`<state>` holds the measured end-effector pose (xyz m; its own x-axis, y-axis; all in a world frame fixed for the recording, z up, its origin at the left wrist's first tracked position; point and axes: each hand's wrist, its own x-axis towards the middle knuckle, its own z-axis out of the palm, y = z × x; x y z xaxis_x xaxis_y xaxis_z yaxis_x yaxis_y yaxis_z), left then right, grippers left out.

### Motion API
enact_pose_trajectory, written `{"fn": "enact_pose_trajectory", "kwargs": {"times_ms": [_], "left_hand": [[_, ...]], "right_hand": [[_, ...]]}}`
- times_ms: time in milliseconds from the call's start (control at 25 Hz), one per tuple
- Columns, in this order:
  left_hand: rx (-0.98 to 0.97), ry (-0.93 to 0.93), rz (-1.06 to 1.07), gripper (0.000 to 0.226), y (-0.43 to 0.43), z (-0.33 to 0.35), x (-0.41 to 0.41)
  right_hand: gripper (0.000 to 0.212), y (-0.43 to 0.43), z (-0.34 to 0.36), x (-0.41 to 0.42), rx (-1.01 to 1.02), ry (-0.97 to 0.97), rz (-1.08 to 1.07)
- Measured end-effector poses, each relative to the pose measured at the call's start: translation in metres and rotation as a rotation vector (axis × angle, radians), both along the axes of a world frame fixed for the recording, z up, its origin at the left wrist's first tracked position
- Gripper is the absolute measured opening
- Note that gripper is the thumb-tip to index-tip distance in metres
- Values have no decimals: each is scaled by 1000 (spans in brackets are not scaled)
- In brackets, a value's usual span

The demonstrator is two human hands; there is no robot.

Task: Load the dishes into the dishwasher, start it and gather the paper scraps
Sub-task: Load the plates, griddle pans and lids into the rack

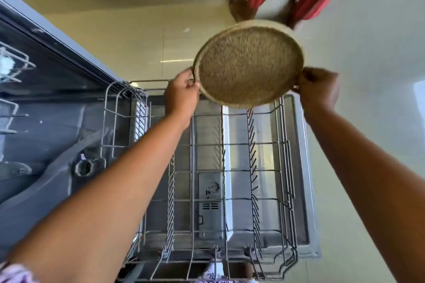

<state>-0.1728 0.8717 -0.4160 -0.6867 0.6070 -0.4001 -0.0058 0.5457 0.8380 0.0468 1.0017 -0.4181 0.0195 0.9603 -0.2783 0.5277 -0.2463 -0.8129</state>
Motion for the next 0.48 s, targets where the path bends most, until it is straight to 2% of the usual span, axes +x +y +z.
{"fn": "enact_pose_trajectory", "kwargs": {"times_ms": [80, 120, 200, 320, 440, 480], "left_hand": [[37, 6, 26, 41, 16, -7, -5], [56, 9, 32, 41, 22, -9, -7], [47, -6, 47, 41, 26, -15, -6], [12, -42, 17, 42, 27, -23, -5], [-45, -110, 30, 55, 25, -32, -6], [-63, -110, 36, 53, 24, -37, -7]], "right_hand": [[9, 23, -9, -7, 103, -26, -10], [16, 31, -13, -10, 142, -28, -20], [19, 34, -21, -13, 159, -47, -35], [8, 21, -20, -18, 139, -66, -14], [9, 13, -28, -16, 154, -85, -16], [11, 13, -31, -17, 163, -105, -9]]}}
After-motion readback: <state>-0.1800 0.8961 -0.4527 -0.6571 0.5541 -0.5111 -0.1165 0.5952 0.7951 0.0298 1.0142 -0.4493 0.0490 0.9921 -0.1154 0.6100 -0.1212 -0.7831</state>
